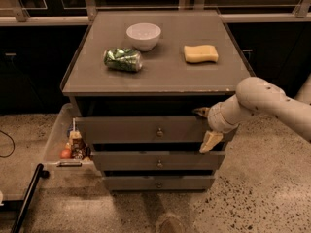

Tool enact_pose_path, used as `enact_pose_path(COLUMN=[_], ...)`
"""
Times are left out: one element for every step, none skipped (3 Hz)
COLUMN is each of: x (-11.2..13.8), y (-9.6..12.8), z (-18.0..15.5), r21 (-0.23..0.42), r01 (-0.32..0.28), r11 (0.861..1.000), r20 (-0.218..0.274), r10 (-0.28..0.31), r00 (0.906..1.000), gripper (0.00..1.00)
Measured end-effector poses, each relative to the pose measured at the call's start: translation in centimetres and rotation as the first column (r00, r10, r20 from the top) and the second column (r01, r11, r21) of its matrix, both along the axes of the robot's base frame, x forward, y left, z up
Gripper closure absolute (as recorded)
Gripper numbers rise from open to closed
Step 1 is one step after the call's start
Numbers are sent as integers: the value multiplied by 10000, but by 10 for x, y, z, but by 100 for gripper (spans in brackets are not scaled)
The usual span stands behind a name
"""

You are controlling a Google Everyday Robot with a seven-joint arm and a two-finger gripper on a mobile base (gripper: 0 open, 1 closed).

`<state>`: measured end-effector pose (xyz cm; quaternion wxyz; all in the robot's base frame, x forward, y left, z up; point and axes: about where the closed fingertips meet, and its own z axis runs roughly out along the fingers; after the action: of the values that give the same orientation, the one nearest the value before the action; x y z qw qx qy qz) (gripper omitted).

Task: Open top drawer

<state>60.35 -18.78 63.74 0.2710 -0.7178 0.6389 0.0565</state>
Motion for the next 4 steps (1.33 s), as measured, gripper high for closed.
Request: enact_pose_path(x=[0, -1, -14, -15], y=[0, 3, -2, -2], z=[0, 4, 14, 13], r21=[10, 207, 257, 257], r01=[-6, -117, -342, -355], r11=[10000, 9997, 9991, 9990], r20=[-4, -82, -243, -266], r10=[6, 118, 348, 362], r00=[10000, 9999, 9991, 9990], gripper=[49, 74, 97, 0])
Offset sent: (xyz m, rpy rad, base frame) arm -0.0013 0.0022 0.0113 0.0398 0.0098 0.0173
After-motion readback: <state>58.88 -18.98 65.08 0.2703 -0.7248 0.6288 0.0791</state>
